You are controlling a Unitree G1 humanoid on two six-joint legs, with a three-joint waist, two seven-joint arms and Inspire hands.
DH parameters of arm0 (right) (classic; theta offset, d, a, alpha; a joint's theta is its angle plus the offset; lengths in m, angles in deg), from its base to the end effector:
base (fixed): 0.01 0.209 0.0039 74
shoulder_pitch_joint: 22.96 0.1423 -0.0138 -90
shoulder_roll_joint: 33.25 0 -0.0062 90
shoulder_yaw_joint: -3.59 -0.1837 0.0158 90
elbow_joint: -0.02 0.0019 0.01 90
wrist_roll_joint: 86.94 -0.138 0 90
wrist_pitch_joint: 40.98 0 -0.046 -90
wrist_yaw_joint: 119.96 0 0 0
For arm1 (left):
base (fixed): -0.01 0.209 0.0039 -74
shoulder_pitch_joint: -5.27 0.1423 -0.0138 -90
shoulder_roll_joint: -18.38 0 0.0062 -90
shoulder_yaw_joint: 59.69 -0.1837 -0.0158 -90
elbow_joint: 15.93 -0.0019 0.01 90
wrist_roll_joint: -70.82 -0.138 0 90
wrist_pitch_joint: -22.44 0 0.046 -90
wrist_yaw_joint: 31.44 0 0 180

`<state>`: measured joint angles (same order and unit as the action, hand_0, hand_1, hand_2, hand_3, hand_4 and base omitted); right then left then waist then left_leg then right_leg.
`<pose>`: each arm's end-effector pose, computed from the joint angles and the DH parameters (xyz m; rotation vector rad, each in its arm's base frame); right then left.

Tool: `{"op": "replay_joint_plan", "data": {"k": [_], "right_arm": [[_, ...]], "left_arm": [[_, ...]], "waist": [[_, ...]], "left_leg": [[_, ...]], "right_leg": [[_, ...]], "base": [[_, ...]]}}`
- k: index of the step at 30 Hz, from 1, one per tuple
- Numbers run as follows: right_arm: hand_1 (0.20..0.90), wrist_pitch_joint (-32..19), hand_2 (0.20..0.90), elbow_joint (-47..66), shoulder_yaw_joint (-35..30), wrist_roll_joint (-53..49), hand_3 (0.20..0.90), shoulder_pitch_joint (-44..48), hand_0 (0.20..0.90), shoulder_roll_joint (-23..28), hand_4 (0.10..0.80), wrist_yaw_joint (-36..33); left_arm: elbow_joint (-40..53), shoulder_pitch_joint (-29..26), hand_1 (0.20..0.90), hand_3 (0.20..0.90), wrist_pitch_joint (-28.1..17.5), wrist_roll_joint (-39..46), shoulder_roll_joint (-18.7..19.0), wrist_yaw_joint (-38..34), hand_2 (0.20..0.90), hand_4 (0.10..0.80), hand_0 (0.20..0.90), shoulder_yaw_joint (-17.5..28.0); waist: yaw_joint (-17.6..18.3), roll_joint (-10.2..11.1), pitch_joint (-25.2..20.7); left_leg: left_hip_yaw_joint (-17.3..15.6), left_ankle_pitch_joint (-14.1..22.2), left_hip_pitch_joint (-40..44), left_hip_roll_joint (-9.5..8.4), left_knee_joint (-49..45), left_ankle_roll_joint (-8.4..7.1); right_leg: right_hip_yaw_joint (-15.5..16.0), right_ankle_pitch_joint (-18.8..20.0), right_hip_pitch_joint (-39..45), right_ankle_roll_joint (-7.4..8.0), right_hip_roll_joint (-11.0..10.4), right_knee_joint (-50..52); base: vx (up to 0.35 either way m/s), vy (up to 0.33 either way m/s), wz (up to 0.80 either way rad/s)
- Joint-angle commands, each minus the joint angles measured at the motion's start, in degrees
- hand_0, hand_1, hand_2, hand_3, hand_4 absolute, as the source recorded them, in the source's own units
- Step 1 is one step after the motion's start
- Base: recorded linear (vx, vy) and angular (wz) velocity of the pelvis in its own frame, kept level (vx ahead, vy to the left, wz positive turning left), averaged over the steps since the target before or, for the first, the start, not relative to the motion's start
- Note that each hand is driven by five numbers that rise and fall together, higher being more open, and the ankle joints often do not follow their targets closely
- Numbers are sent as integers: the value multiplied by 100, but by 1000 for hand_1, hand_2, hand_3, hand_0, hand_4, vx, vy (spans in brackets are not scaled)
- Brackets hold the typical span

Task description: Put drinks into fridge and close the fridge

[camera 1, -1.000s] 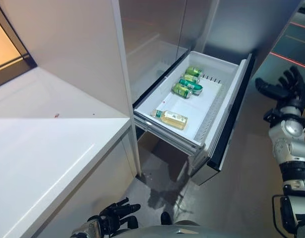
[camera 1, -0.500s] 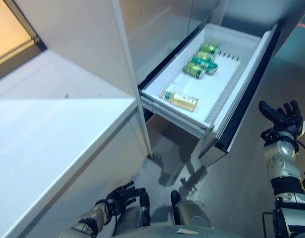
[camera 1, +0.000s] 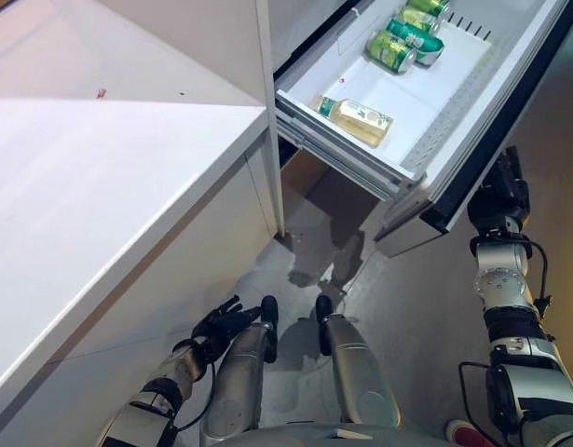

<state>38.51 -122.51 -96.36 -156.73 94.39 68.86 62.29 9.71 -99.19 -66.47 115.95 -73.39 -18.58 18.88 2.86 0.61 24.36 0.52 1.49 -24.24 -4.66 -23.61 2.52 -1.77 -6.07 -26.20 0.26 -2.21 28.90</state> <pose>0.2796 -0.2863 0.1042 0.8070 -0.3121 -0.2823 0.1774 0.2093 -0.0792 -0.4641 0.8094 0.0759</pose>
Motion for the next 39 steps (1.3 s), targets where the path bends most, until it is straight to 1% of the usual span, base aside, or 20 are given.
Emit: {"op": "replay_joint_plan", "data": {"k": [1, 2, 3, 7, 10, 12, 15, 16, 17, 19, 22, 24, 27, 28, 29, 30, 33, 35, 37, 39], "right_arm": [[900, -48, 900, 1622, 852, 439, 900, 790, 900, 42, 800, 1430], [900, -86, 900, 1727, 908, 667, 900, 846, 900, 38, 800, 1411], [900, -132, 900, 1896, 1022, 1158, 900, 965, 900, 57, 800, 1434], [900, -89, 900, 2101, 1319, 1607, 900, 1334, 900, 241, 800, 1497], [900, -71, 900, 2090, 1598, 1997, 900, 1697, 900, 350, 800, 1480], [900, -66, 900, 2042, 1672, 2147, 900, 1798, 900, 382, 800, 1397], [900, -139, 900, 1752, 1762, 2530, 900, 2017, 900, 529, 800, 855], [900, -149, 900, 1726, 1766, 2532, 900, 2038, 900, 537, 800, 827], [900, -158, 900, 1636, 1769, 2557, 900, 2124, 900, 555, 800, 645], [900, -172, 900, 1570, 1752, 2619, 900, 2173, 900, 565, 800, 455], [900, -328, 900, 1307, 1650, 2850, 900, 2240, 900, 570, 800, -255], [900, -397, 900, 1272, 1591, 2896, 900, 2210, 900, 568, 800, -521], [900, -582, 900, 1375, 1451, 3019, 900, 2050, 900, 543, 800, -990], [900, -599, 900, 1389, 1438, 3035, 900, 2034, 900, 539, 800, -1037], [900, -735, 900, 1474, 1338, 3181, 900, 1924, 900, 512, 800, -1376], [900, -739, 900, 1488, 1329, 3194, 900, 1911, 900, 506, 800, -1402], [900, -924, 900, 1816, 1101, 3378, 900, 1547, 900, 464, 800, -1897], [900, -934, 900, 1956, 1041, 3302, 900, 1342, 900, 427, 800, -1943], [900, -892, 900, 2068, 1006, 3132, 900, 964, 900, 313, 800, -1825], [900, -858, 900, 2069, 1034, 3157, 900, 760, 900, 232, 800, -1780]], "left_arm": [[86, 666, 900, 900, 183, 56, -250, 181, 900, 800, 900, -196], [109, 694, 900, 900, 183, 54, -242, 185, 900, 800, 900, -195], [134, 722, 900, 900, 184, 68, -222, 196, 900, 800, 900, -194], [140, 729, 900, 900, 171, 121, -168, 277, 900, 800, 900, -210], [141, 744, 900, 900, 167, 143, -129, 377, 900, 800, 900, -260], [121, 751, 900, 900, 159, 153, -114, 405, 900, 800, 900, -263], [74, 795, 900, 900, 176, 72, -57, 416, 900, 800, 900, -263], [63, 794, 900, 900, 173, 60, -53, 423, 900, 800, 900, -265], [4, 791, 900, 900, 171, 19, -33, 426, 900, 800, 900, -256], [-34, 797, 900, 900, 186, -16, -18, 428, 900, 800, 900, -235], [-126, 832, 900, 900, 187, -113, -24, 430, 900, 800, 900, -232], [-157, 869, 900, 900, 160, -170, -34, 421, 900, 800, 900, -235], [-190, 909, 900, 900, 130, -291, -36, 375, 900, 800, 900, -219], [-193, 913, 900, 900, 128, -301, -35, 376, 900, 800, 900, -221], [-190, 929, 900, 900, 129, -340, -42, 340, 900, 800, 900, -214], [-190, 932, 900, 900, 129, -341, -42, 338, 900, 800, 900, -214], [-228, 941, 900, 900, 109, -370, -35, 316, 900, 800, 900, -182], [-260, 933, 900, 900, 81, -367, -45, 301, 900, 800, 900, -165], [-269, 915, 900, 900, 78, -351, -67, 305, 900, 800, 900, -140], [-252, 915, 900, 900, 75, -355, -84, 258, 900, 800, 900, -156]], "waist": [[-346, 67, -292], [-367, 59, -287], [-402, 43, -281], [-498, 6, -255], [-652, -36, -227], [-702, -41, -208], [-864, -38, -217], [-872, -40, -229], [-918, -34, -248], [-949, -27, -257], [-997, -7, -338], [-1000, 8, -382], [-957, 52, -463], [-953, 55, -469], [-900, 75, -520], [-899, 76, -523], [-704, 117, -703], [-617, 135, -783], [-451, 152, -933], [-390, 160, -1011]], "left_leg": [[40, 677, 160, -234, -477, 246], [65, 634, 179, -235, -409, 235], [104, 514, 209, -226, -256, 214], [206, 334, 325, -212, 41, 177], [347, 187, 478, -197, 322, 145], [390, 175, 547, -194, 388, 134], [551, 84, 745, -175, 643, 107], [566, 51, 745, -170, 680, 105], [620, 25, 805, -165, 757, 100], [662, 10, 870, -164, 808, 96], [751, -7, 1085, -152, 987, 84], [759, -17, 1195, -135, 1087, 83], [730, -18, 1362, -106, 1235, 93], [725, -20, 1384, -101, 1254, 92], [685, -20, 1488, -80, 1348, 95], [679, -23, 1506, -76, 1366, 95], [508, -37, 1767, -3, 1654, 96], [421, -45, 1884, 27, 1782, 92], [284, -37, 2016, 70, 1918, 70], [208, -34, 2086, 90, 1984, 62]], "right_leg": [[192, -21, 318, -272, 51, 31], [198, -13, 329, -261, 52, 9], [211, 36, 346, -244, 55, -66], [276, 64, 447, -218, 39, -207], [431, 69, 630, -199, -20, -364], [501, 39, 718, -195, -43, -401], [721, 34, 980, -188, -105, -584], [742, 63, 986, -187, -107, -620], [804, 64, 1064, -185, -123, -680], [847, 66, 1152, -186, -136, -735], [897, 100, 1409, -168, -155, -963], [908, 131, 1532, -155, -155, -1096], [863, 193, 1695, -125, -136, -1299], [856, 202, 1715, -122, -133, -1323], [794, 245, 1805, -100, -113, -1442], [787, 252, 1819, -98, -108, -1459], [584, 384, 2004, -28, -48, -1791], [482, 449, 2091, -7, -15, -1948], [334, 537, 2193, 22, 21, -2157], [268, 593, 2245, 33, 38, -2270]], "base": [[13, 44, 6], [16, 51, 6], [8, 46, 5], [3, 37, 2], [17, 15, 24], [19, -7, 33], [45, -28, 36], [48, -39, 37], [33, -32, 29], [65, -36, 35], [90, -32, 31], [73, -27, 28], [51, -27, 7], [51, -32, 4], [35, -23, 3], [44, -29, 3], [26, -26, 0], [27, -29, -11], [19, -27, -19], [20, -29, -17]]}}
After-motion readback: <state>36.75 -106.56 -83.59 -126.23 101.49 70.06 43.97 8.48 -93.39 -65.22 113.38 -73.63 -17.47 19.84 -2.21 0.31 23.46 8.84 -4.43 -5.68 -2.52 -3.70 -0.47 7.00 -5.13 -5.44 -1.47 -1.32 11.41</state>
